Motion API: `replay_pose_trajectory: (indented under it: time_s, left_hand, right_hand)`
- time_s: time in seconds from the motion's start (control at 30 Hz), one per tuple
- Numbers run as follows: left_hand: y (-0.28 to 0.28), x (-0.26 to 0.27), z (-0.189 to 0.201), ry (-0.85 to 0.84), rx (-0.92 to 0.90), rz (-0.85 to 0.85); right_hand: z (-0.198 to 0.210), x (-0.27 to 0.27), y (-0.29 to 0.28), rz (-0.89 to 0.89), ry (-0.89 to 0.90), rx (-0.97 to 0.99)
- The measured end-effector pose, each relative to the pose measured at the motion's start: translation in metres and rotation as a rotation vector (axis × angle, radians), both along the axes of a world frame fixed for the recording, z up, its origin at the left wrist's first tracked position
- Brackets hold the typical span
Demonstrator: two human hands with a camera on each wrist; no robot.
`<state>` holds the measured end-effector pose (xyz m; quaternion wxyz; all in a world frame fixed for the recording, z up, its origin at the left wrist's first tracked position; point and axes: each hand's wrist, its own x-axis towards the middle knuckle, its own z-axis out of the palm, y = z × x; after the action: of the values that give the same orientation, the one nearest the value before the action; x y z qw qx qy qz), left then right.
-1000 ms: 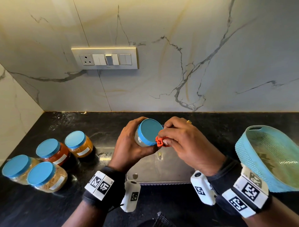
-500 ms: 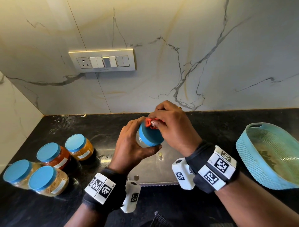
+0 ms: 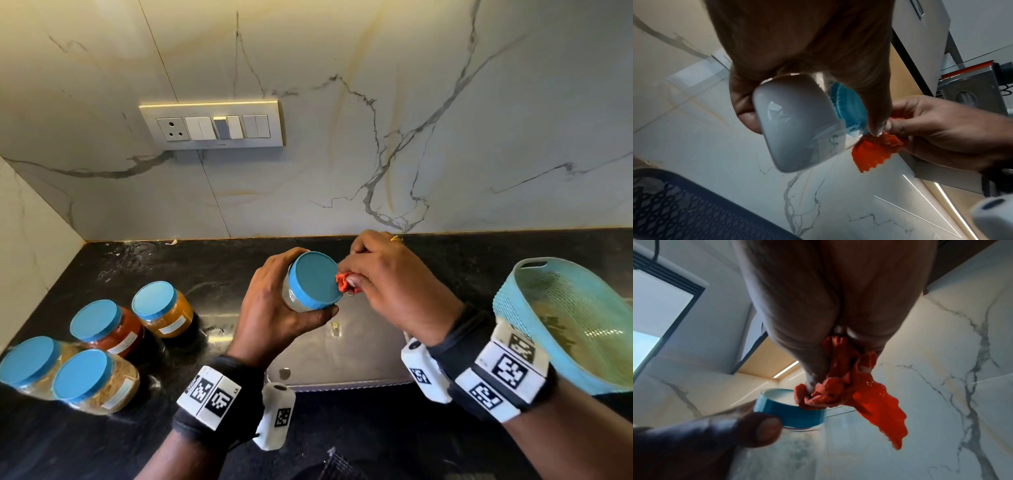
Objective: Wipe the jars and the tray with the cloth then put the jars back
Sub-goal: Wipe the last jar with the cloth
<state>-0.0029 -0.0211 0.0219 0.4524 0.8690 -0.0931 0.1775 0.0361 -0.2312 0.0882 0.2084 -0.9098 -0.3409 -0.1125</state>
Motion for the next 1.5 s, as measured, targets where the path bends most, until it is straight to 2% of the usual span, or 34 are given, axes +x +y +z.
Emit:
replay_pose_trajectory:
  time_s: [0.17,0.33,0.5,0.67,0.77,0.9,1.0,1.1,1.2,1.3,1.4,1.5]
  left_hand:
    - [-0.007,0.002,0.007,-0.019,-0.001,-0.022]
    - [-0.005,0.001,0.014,-0.058,0.026,-0.033]
    - [0.002,-0.002,0.013,-0.011,-0.114,-0.013]
    - [-0.013,-0.005,0.011,0.036,-0.171,-0.031]
    - [-0.013,-0.002,0.015,0.009,-0.172,-0.050]
    - [-0.002,-0.003,0.017,0.008,-0.197,-0.032]
    - [-0.004,-0.005,0.013,0.042,-0.195,-0.042]
    - [-0.013,-0.005,0.015,0.064,-0.194,-0.060]
    - [-0.011,-0.005,0.018,0.076,-0.223,-0.053]
    - [-0.004,-0.009,0.014,0.093,-0.278,-0.045]
    - [-0.007,-0.012,0.005,0.141,-0.310,-0.071]
    - [-0.015,-0.012,0.007,0.141,-0.281,-0.079]
  right_hand:
    - [0.014,0.012,0.022,-0.079,-0.020,0.113]
    - [0.023,-0.003,0.044,0.019,0.040,0.222]
    - [0.015,-0.023,0.027,0.106,0.115,0.214]
    - [0.013,0.001,0.023,-0.055,0.099,0.249]
    - [0.017,-0.009,0.037,-0.011,0.074,0.288]
    - [0.017,-0.026,0.023,0.117,0.086,0.252]
    - [0.011,-0.008,0.014,0.024,0.089,0.252]
    - [0.014,-0.002,0.031,-0.030,0.080,0.282]
    - [0.014,-0.013,0.040,0.082,0.065,0.254]
    - [0.010,-0.022,0.022,0.173,0.093,0.223]
    - [0.008,-0.008,0.008,0.099,0.099,0.170]
    - [0.012,0.004,0.020,0.016,0.096,0.203]
